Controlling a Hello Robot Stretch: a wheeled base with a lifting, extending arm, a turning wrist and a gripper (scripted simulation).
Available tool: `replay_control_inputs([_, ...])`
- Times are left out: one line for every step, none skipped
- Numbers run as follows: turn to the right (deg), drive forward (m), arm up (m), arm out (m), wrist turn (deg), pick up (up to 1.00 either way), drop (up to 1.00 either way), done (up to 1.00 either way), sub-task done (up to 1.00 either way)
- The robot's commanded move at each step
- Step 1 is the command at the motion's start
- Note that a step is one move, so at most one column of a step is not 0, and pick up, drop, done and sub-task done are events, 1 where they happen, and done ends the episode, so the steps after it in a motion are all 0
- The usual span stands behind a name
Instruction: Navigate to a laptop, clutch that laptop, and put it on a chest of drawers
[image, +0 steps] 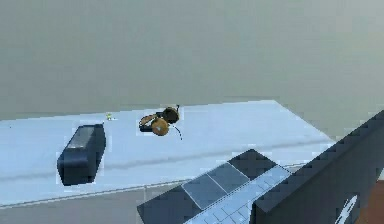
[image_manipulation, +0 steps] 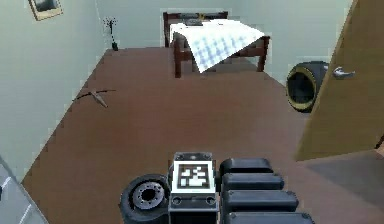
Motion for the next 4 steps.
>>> replay_control_inputs([-18.0,0.0,0.0,0.0,0.0,0.0,0.0,0.0,0.0])
replay_control_inputs([0.0,0.3,0.0,0.0,0.0,0.0,0.0,0.0,0.0])
replay_control_inputs([24.0,0.0,0.0,0.0,0.0,0.0,0.0,0.0,0.0])
replay_control_inputs([-12.0,0.0,0.0,0.0,0.0,0.0,0.0,0.0,0.0])
